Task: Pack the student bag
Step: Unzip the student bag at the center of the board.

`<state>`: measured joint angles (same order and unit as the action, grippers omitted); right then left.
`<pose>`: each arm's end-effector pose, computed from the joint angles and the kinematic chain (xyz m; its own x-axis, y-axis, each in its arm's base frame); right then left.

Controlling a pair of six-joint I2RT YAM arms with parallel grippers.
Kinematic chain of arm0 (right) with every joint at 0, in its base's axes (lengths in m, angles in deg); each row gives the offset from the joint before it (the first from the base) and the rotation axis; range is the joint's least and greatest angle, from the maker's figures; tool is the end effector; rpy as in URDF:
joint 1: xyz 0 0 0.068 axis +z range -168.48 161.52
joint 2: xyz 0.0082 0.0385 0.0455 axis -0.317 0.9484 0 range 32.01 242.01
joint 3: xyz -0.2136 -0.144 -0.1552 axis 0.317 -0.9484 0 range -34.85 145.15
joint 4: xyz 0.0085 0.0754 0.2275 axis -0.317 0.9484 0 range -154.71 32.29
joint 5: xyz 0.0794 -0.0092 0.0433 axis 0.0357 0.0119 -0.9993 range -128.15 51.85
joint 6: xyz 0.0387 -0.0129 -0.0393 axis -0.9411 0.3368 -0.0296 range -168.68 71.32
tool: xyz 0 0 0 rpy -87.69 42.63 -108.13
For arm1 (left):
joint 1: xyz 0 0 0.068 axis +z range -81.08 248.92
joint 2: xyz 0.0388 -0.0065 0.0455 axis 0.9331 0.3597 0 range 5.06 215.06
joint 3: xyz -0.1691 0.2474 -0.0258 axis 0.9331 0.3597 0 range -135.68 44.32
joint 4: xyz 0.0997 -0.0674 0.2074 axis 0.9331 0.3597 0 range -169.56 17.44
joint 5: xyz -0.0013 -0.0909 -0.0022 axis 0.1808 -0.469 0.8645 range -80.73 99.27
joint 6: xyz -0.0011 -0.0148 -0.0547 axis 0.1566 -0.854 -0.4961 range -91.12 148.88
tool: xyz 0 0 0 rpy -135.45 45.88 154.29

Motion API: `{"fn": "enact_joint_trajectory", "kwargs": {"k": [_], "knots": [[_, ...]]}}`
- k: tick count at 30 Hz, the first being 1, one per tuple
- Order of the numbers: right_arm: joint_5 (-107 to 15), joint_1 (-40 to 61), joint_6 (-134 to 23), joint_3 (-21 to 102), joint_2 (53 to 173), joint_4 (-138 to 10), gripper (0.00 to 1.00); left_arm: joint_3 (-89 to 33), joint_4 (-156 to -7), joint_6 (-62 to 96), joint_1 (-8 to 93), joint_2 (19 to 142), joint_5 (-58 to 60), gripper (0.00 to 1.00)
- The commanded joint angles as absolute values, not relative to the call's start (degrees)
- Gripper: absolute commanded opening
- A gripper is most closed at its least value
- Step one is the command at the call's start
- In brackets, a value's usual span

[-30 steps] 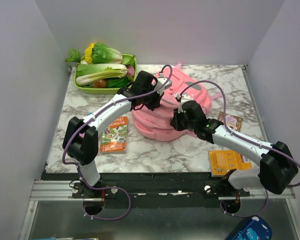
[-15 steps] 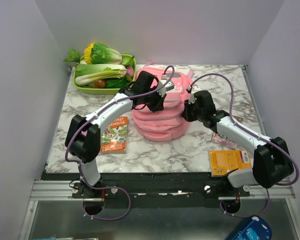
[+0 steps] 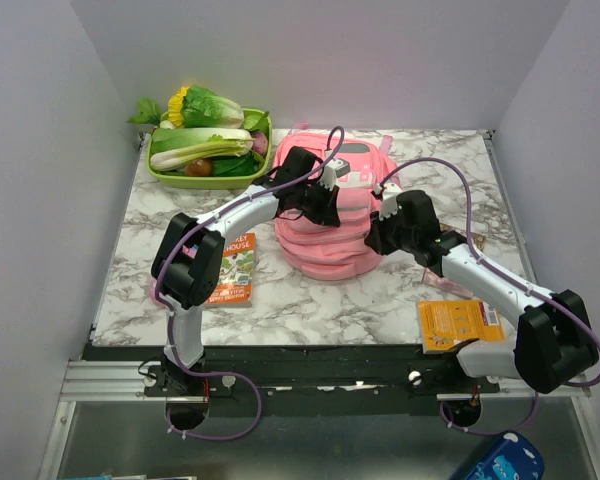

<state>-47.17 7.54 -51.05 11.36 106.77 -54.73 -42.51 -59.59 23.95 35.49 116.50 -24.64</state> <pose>0.2264 0.1174 0.2723 -0.5817 -0.2385 -0.7776 -0.5198 0.8444 0.1298 0.3465 -0.2552 0.2732 -0.6513 0.3445 -0.6760 0.7356 0.5052 -0.4513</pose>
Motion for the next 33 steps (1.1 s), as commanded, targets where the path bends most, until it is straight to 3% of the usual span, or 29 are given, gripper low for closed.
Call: {"fn": "enact_joint_trajectory", "kwargs": {"k": [1, 9, 28, 33], "knots": [[-54.23, 8.32, -50.96, 12.25, 107.33, -52.58, 0.05, -45.07, -71.02, 14.47, 35.69, 117.57, -26.15, 0.00], [-48.53, 12.45, -53.86, 15.33, 110.58, -52.49, 0.01, -46.12, -73.49, 7.79, 35.52, 116.07, -27.38, 0.00], [-13.38, 27.83, -66.08, 13.50, 106.82, -59.25, 0.01, -53.06, -76.21, -12.07, 32.97, 118.35, -29.84, 0.00], [-17.40, 30.82, -63.62, 12.69, 105.57, -65.83, 0.01, -53.85, -77.19, -13.93, 32.71, 120.11, -30.02, 0.00]]}}
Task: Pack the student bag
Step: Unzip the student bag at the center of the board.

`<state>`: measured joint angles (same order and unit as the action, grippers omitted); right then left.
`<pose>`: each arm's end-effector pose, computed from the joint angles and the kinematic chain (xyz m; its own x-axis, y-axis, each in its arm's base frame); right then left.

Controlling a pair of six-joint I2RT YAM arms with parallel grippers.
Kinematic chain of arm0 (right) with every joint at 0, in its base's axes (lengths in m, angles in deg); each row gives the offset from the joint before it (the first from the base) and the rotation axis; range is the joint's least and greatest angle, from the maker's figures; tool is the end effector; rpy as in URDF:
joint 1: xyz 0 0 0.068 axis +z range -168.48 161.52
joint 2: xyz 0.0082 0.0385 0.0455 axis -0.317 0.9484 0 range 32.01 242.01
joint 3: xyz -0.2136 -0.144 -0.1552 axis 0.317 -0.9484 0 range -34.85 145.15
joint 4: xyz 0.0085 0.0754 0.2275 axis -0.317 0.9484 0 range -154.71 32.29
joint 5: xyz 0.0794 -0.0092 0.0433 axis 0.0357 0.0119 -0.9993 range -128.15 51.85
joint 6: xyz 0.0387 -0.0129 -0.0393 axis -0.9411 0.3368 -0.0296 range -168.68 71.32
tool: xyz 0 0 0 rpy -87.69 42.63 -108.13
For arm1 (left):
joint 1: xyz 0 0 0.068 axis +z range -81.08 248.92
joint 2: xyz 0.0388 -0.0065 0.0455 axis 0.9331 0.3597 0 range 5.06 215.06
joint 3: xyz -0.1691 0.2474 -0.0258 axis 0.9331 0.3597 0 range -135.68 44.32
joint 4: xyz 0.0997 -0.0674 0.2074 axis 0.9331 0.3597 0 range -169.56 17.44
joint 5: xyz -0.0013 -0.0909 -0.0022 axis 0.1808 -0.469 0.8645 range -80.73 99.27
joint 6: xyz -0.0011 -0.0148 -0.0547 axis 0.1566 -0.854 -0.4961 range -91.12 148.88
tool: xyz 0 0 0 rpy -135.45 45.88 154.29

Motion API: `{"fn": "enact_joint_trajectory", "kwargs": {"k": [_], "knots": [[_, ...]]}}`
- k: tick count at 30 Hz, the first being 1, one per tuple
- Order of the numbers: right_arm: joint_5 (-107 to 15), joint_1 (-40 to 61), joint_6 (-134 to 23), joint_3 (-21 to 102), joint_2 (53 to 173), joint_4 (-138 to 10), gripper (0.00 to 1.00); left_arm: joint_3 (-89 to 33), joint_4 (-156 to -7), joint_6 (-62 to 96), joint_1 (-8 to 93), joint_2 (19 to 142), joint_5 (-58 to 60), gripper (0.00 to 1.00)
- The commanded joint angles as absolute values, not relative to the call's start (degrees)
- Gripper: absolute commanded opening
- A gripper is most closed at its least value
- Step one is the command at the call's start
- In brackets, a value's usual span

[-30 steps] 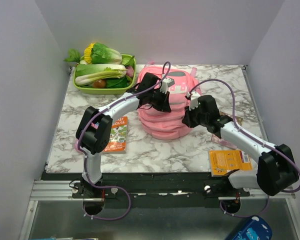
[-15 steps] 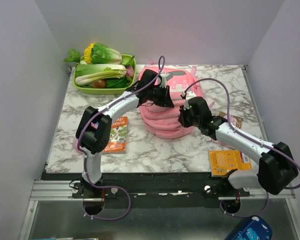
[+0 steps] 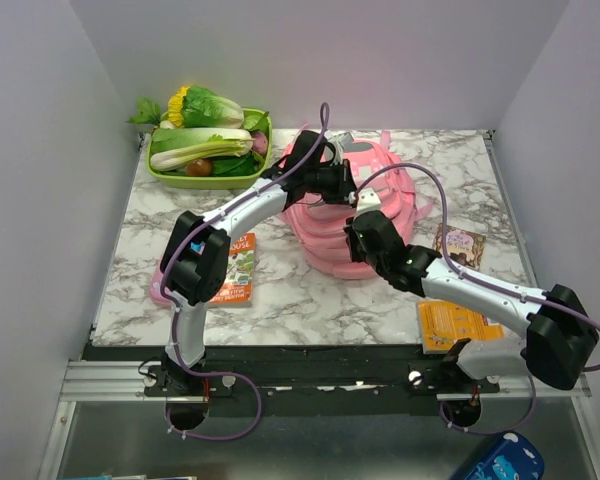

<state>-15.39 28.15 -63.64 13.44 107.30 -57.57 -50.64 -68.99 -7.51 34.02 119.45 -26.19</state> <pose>0.1910 0.1798 0.2875 -0.4885 -0.1705 -0.8557 -0.3356 0.9420 0.0039 0.3658 -0.2832 0.3099 -0.8510 0.0045 -0.5251 0.4636 0.4761 -0.7472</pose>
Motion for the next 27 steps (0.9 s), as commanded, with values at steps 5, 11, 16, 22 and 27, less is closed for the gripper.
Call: {"fn": "enact_joint_trajectory", "kwargs": {"k": [5, 11, 16, 22, 27], "knots": [[-21.80, 32.75, -62.04, 11.64, 106.80, -68.04, 0.01, -55.43, -79.12, -16.82, 32.79, 120.90, -32.12, 0.00], [-20.84, 35.74, -62.48, 9.88, 111.19, -70.16, 0.01, -57.20, -81.05, -21.91, 32.79, 120.20, -34.32, 0.00], [-20.74, 36.80, -61.78, 12.95, 115.24, -71.82, 0.01, -54.21, -88.85, -29.12, 32.71, 118.71, -36.43, 0.00], [-26.10, 37.06, -59.40, 14.98, 118.67, -76.92, 0.01, -51.75, -93.71, -34.58, 32.44, 117.30, -38.28, 0.00], [-26.56, 37.41, -58.96, 12.52, 117.18, -80.79, 0.07, -50.43, -94.50, -34.85, 33.23, 117.04, -38.63, 0.00]]}}
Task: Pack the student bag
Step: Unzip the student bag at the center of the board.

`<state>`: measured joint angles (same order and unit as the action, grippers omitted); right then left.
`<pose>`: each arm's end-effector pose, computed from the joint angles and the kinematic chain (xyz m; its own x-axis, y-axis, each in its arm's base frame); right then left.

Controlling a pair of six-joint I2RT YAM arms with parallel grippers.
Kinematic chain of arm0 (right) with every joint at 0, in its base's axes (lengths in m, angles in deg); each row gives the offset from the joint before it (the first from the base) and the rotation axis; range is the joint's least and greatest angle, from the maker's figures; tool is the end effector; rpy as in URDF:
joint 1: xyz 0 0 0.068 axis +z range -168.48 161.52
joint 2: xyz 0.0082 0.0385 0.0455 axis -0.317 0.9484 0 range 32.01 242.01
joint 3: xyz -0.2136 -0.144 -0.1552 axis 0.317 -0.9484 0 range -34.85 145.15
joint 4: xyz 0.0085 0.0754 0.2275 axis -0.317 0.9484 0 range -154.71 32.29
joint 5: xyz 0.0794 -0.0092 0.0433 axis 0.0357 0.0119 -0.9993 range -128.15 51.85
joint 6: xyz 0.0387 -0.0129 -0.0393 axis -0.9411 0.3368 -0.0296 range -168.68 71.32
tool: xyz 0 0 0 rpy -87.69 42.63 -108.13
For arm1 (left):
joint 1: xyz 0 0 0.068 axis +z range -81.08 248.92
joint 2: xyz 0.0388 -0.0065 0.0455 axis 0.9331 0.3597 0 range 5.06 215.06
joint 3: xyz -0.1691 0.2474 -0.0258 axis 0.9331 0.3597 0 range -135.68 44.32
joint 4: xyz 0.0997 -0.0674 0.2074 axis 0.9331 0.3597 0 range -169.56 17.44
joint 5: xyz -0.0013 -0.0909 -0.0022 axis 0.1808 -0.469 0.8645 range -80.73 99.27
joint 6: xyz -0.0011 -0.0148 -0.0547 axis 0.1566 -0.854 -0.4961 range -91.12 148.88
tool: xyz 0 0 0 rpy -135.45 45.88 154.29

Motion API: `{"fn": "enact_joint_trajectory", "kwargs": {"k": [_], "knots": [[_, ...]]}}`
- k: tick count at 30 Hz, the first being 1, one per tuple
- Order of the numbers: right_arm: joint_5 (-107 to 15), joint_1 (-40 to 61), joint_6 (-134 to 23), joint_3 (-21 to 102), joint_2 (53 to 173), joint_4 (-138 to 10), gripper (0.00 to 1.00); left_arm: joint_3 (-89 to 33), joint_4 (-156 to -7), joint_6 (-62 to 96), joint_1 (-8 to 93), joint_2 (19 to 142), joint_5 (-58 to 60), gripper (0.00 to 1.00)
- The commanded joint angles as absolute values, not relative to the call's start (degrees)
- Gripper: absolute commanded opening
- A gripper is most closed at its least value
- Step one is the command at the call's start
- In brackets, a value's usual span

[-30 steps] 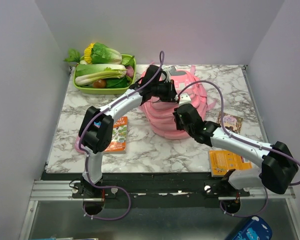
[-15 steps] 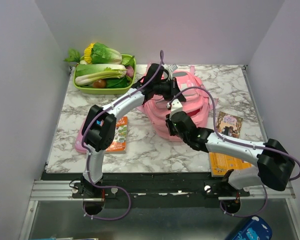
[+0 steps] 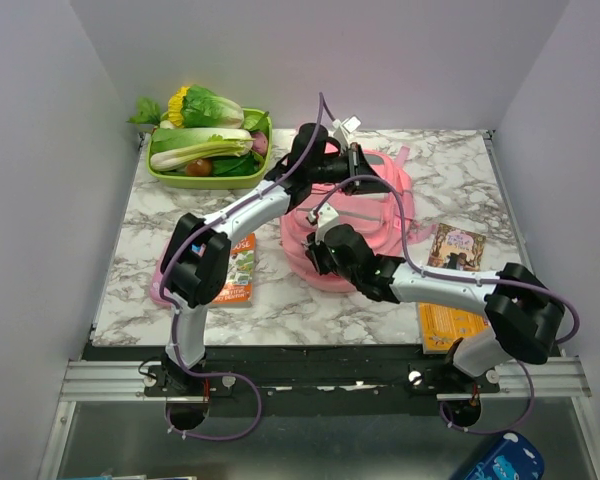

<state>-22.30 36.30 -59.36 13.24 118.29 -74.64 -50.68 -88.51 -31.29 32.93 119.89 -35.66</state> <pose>0.1883 0.2479 0.2627 -0.3882 -0.2408 -0.8896 -0.5853 0.8100 0.0361 0.3656 -0.3001 0.3412 -0.9236 -0.0882 -0.3729 0.3537 0.1784 -0.9182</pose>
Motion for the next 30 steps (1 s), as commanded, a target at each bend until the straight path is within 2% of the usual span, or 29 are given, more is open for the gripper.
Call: {"fn": "enact_joint_trajectory", "kwargs": {"k": [1, 2, 3, 4, 6, 7, 13, 16, 20, 22, 30], "knots": [[-25.68, 37.42, -59.05, 12.34, 116.48, -80.18, 0.10, -50.25, -94.15, -34.58, 33.49, 116.95, -38.80, 0.00], [-23.76, 37.33, -59.31, 11.91, 115.86, -79.04, 0.14, -50.16, -93.28, -33.02, 33.76, 116.95, -38.72, 0.00], [-22.61, 37.33, -59.49, 10.60, 114.03, -78.86, 0.26, -50.25, -92.31, -31.61, 34.02, 116.77, -38.63, 0.00], [-21.64, 37.41, -59.58, 9.80, 113.14, -78.77, 0.32, -50.25, -90.30, -30.55, 34.98, 116.60, -38.46, 0.00], [-19.27, 37.24, -60.27, 8.83, 111.39, -77.46, 0.42, -50.08, -88.71, -26.51, 36.04, 115.72, -38.37, 0.00], [-18.74, 37.15, -60.80, 8.22, 109.64, -76.67, 0.44, -50.08, -85.48, -24.67, 36.92, 115.37, -38.19, 0.00], [-18.99, 36.45, -69.76, 4.88, 104.53, -71.39, 0.47, -48.06, -69.93, -3.40, 40.17, 110.71, -38.98, 0.00], [-21.01, 36.01, -75.38, 3.47, 102.33, -68.23, 0.50, -42.97, -64.39, 5.27, 42.37, 107.46, -41.09, 0.00], [-23.65, 35.75, -84.33, 0.48, 99.25, -66.99, 0.54, -38.05, -53.82, 18.57, 43.34, 102.64, -41.71, 0.14], [-23.83, 35.05, -87.42, -0.75, 98.28, -66.38, 0.57, -35.67, -51.80, 21.30, 43.43, 100.70, -41.53, 0.19], [-26.20, 25.48, -94.47, 1.88, 100.47, -64.88, 0.65, -28.90, -52.14, 28.34, 43.43, 95.07, -37.58, 0.16]]}}
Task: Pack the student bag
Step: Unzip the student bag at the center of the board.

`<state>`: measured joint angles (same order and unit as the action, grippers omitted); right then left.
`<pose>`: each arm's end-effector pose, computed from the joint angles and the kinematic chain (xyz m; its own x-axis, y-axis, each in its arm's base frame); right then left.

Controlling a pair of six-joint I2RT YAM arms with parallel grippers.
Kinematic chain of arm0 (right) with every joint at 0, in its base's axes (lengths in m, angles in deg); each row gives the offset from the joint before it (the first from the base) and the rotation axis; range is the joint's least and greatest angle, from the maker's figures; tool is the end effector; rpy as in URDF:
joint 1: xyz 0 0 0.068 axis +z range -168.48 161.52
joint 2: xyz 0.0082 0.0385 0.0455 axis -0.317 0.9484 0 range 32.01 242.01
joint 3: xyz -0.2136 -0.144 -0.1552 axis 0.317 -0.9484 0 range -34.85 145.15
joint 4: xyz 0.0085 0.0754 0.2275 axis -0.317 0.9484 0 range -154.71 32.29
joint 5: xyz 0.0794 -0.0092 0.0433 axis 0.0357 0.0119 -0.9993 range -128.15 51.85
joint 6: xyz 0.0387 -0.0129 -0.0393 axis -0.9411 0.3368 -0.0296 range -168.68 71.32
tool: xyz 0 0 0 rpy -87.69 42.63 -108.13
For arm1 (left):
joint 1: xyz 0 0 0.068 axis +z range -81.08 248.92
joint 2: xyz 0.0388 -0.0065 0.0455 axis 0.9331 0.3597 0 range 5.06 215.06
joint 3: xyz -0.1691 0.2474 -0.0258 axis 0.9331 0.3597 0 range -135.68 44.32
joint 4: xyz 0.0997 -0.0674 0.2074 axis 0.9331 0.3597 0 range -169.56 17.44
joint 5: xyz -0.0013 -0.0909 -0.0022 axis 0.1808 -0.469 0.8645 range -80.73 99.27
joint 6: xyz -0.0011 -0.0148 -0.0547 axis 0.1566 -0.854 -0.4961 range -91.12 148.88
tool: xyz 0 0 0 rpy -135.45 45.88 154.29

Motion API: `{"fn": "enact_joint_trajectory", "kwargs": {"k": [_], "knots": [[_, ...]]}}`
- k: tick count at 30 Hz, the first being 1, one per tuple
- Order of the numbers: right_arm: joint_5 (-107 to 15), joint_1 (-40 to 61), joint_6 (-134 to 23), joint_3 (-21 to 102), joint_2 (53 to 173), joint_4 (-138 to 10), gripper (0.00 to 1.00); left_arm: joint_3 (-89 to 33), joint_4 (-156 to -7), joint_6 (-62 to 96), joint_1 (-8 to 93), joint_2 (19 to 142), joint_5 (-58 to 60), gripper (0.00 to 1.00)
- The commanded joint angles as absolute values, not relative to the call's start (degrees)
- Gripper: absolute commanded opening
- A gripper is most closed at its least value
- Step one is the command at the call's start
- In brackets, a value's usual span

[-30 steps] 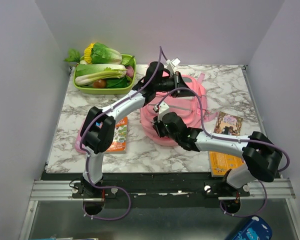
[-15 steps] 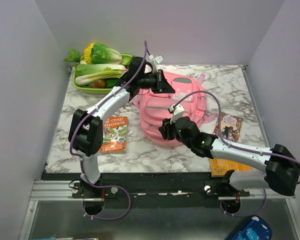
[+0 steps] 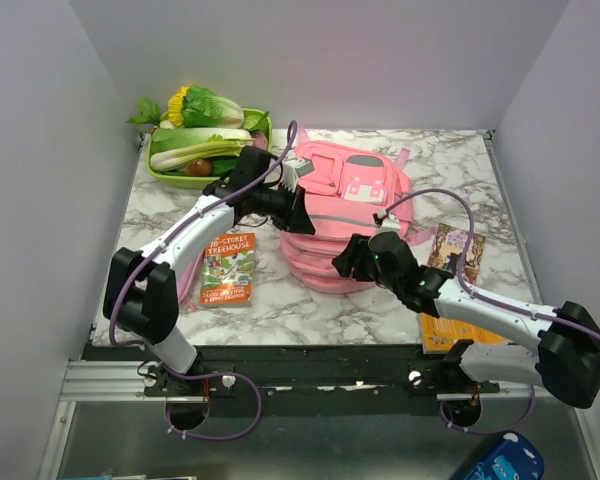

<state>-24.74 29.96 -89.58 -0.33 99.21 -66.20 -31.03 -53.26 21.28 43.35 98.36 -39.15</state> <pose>0.1541 0.1598 0.2559 -0.6500 0.2269 -0.7253 -0.2257 0.8537 0.4693 0.2923 -0.1727 0.3246 -0.7257 0.2499 -0.6411 0.6798 0.4040 -0.6120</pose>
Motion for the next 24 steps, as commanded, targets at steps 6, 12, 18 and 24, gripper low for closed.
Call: {"fn": "enact_joint_trajectory", "kwargs": {"k": [6, 12, 18, 24], "knots": [[-30.76, 19.76, -94.82, 5.48, 104.60, -65.06, 0.65, -28.10, -53.90, 31.42, 43.43, 95.15, -35.29, 0.19], [-32.53, 17.29, -97.89, 6.63, 107.24, -64.97, 0.65, -28.37, -53.72, 33.00, 43.43, 94.71, -35.20, 0.26], [-30.77, 17.20, -100.09, 5.58, 106.37, -70.94, 0.52, -26.08, -53.63, 35.02, 43.43, 94.18, -31.87, 0.25], [-29.19, 17.11, -98.26, 7.07, 106.45, -75.25, 0.47, -23.45, -55.21, 35.99, 43.43, 93.31, -27.13, 0.25]]}}
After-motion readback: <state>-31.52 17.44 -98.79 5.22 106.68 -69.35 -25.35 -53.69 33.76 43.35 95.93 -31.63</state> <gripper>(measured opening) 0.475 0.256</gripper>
